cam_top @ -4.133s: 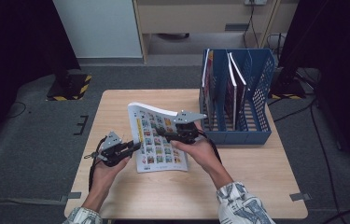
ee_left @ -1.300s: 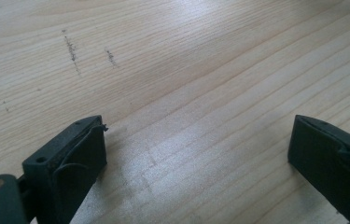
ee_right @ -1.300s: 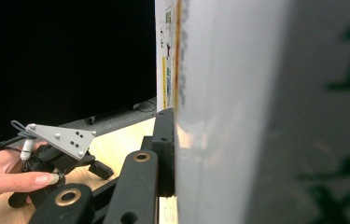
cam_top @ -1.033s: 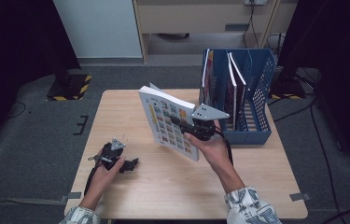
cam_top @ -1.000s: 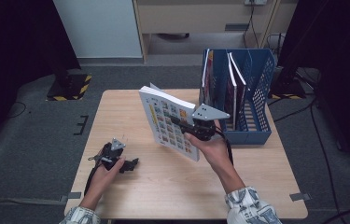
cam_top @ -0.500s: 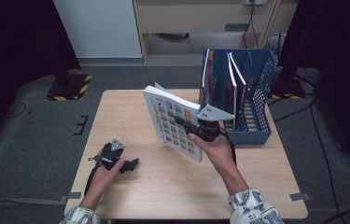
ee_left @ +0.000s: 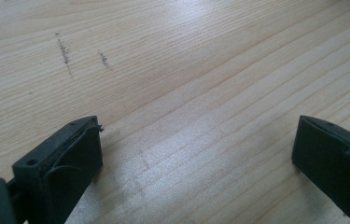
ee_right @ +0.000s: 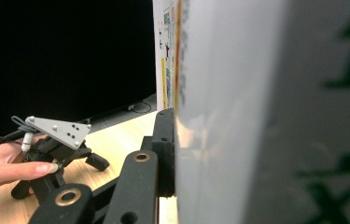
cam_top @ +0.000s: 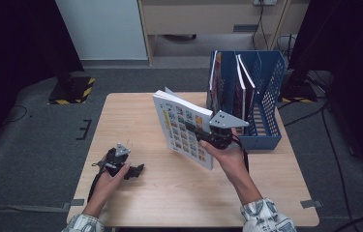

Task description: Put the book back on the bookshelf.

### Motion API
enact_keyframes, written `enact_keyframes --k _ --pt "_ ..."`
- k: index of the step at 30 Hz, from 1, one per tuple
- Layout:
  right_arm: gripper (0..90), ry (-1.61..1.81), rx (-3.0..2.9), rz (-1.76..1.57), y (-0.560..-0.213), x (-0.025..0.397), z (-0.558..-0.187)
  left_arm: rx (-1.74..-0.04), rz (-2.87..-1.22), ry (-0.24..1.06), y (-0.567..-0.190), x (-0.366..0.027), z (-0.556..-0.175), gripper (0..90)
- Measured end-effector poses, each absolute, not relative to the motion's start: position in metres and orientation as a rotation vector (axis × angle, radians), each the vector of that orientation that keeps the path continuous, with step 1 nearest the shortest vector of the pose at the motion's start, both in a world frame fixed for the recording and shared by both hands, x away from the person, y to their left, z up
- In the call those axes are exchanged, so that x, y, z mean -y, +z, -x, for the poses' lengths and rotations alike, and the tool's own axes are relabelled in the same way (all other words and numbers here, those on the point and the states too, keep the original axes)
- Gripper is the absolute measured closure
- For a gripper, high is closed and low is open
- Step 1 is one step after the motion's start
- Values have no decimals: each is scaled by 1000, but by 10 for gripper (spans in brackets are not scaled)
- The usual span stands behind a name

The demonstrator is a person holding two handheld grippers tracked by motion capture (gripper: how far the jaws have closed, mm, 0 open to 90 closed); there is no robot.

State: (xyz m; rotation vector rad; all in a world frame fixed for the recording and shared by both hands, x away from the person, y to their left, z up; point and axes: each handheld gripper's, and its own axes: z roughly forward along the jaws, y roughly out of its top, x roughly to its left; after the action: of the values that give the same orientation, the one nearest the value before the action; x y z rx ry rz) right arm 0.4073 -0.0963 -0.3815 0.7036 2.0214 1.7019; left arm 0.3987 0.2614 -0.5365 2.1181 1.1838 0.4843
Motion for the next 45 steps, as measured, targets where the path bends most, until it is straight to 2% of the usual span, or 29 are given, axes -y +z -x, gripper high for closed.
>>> enact_keyframes --k 45 --pt "738 1686 -1993 -749 -387 145 -381 -1179 -2116 487 -537 -261 -398 5"
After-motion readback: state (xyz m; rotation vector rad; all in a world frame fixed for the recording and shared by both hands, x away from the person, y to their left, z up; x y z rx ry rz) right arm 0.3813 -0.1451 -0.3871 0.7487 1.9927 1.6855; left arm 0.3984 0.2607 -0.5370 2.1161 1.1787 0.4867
